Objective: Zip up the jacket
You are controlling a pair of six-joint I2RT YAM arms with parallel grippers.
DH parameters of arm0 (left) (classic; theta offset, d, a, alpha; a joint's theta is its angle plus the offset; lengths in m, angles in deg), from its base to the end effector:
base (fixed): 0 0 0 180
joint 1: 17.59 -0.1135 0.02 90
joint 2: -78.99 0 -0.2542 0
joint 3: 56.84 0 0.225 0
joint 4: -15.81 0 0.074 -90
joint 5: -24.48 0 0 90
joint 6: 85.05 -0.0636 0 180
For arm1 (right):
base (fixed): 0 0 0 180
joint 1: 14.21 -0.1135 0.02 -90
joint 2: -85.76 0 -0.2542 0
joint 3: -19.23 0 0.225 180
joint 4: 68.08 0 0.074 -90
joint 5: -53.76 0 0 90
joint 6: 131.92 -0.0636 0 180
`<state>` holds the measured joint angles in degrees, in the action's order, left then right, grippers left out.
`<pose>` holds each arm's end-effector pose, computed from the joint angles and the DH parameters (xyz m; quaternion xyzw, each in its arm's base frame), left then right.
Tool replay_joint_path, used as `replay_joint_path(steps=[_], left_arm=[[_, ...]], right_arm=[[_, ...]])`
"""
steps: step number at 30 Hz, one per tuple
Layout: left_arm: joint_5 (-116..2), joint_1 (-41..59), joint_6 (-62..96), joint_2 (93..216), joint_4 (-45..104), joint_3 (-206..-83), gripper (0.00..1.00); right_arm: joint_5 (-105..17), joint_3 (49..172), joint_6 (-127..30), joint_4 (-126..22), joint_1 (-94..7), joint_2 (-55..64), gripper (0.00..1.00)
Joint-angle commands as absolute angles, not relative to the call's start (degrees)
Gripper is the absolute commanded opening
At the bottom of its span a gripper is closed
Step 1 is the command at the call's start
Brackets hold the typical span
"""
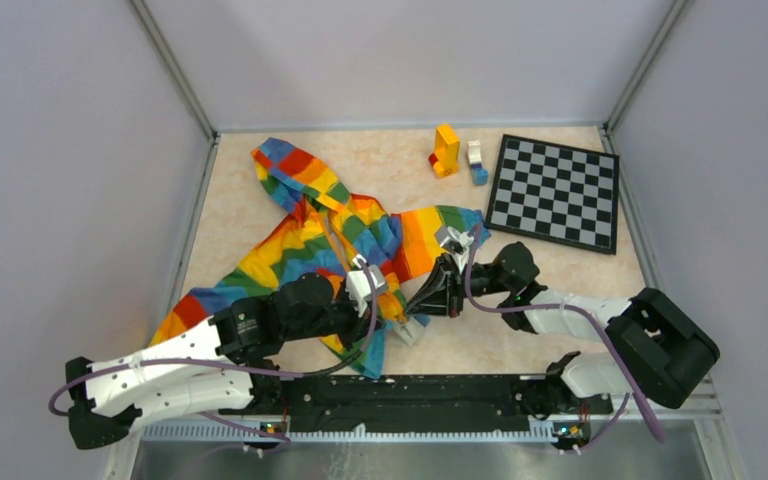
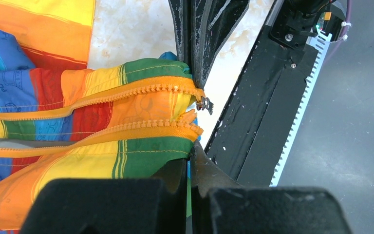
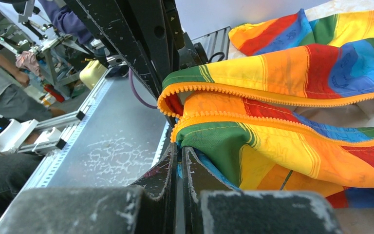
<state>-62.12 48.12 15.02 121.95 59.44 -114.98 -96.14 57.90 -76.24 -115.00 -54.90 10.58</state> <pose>0.0673 -0.1583 0.2802 0.4142 0.7525 -0.3342 0.3880 0.1461 0.1982 0.2445 -0.4138 0.5324 0.6588 0.3336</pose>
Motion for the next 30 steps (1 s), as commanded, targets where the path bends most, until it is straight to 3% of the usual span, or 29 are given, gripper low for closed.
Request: replay_joint_path(steps=[1, 30], left_arm=[[-62.3, 48.1, 14.3, 121.4, 59.4, -118.1, 0.00], [-60.3, 48.1, 13.8, 122.6, 58.0, -118.1, 0.00]], right_arm=[[-96.7, 58.1, -76.2, -119.0, -54.6, 11.0, 0.00], [-94.9, 59.2, -75.1, -115.1, -54.6, 10.6, 0.00]])
